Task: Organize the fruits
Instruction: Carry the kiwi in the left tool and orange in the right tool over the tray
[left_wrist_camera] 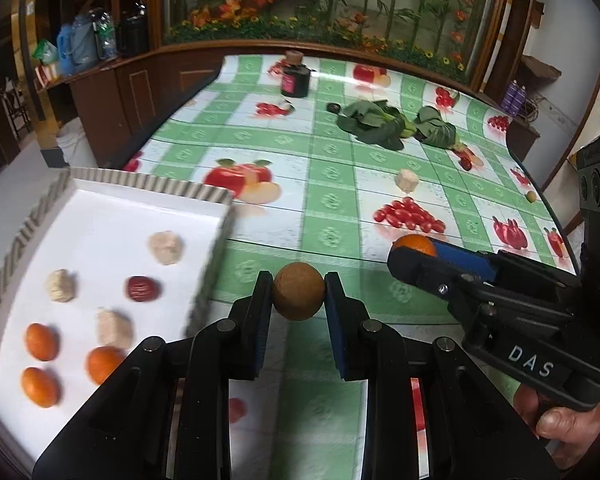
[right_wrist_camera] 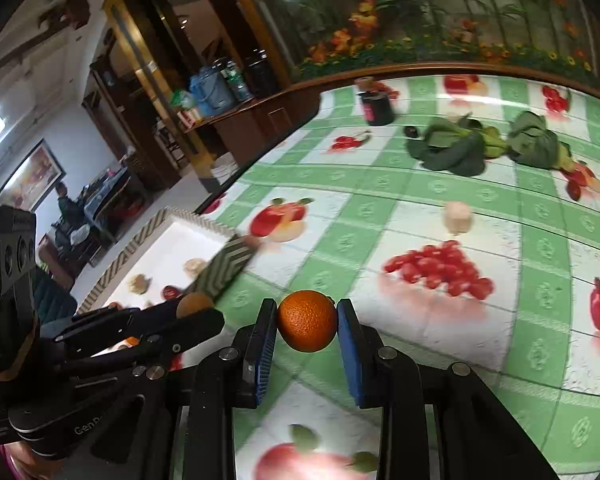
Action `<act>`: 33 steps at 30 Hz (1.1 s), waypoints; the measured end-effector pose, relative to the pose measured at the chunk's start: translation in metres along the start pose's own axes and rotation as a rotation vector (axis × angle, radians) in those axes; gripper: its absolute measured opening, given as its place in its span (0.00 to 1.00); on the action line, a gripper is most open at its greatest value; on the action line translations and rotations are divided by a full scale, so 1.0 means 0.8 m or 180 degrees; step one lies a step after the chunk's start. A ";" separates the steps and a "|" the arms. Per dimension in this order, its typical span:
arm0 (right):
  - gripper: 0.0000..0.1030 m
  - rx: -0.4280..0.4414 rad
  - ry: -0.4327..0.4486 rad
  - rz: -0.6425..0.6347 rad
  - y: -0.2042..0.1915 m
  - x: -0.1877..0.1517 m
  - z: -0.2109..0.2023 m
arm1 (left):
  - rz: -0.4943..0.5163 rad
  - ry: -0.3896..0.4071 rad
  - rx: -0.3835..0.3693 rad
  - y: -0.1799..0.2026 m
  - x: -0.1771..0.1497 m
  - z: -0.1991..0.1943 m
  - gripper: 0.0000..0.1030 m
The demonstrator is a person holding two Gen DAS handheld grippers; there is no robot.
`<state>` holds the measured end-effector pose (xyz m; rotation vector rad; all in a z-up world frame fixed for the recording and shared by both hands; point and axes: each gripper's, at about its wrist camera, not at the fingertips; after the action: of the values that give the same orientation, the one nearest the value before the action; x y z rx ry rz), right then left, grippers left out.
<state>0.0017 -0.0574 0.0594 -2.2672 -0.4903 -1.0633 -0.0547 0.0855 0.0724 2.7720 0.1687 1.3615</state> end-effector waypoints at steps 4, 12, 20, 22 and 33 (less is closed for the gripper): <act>0.29 0.0089 -0.0001 -0.0109 -0.030 -0.001 0.001 | -0.0024 0.0049 0.0088 -0.020 -0.001 -0.016 0.24; 0.29 0.0240 -0.0031 -0.0304 -0.086 -0.003 0.010 | -0.0110 0.0117 0.0249 -0.064 -0.007 -0.044 0.24; 0.29 0.0345 -0.0086 -0.0466 -0.127 -0.006 0.024 | -0.0191 0.0150 0.0368 -0.101 -0.011 -0.060 0.24; 0.29 0.0365 -0.0108 -0.0492 -0.135 -0.008 0.028 | -0.0224 0.0126 0.0365 -0.109 -0.012 -0.061 0.24; 0.29 0.0403 -0.0237 -0.0576 -0.152 -0.013 0.051 | -0.0442 0.0069 0.0453 -0.161 -0.011 -0.064 0.25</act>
<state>-0.0474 0.0610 0.0725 -2.1884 -0.7841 -1.0065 -0.1105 0.2120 0.0854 2.7962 0.4674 1.3971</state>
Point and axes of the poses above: each gripper's, at about its wrist camera, not at the fingertips, and z roughly the way its jaws point, y to its right, x to its top, and after that the axes turned 11 degrees about y, right-handed
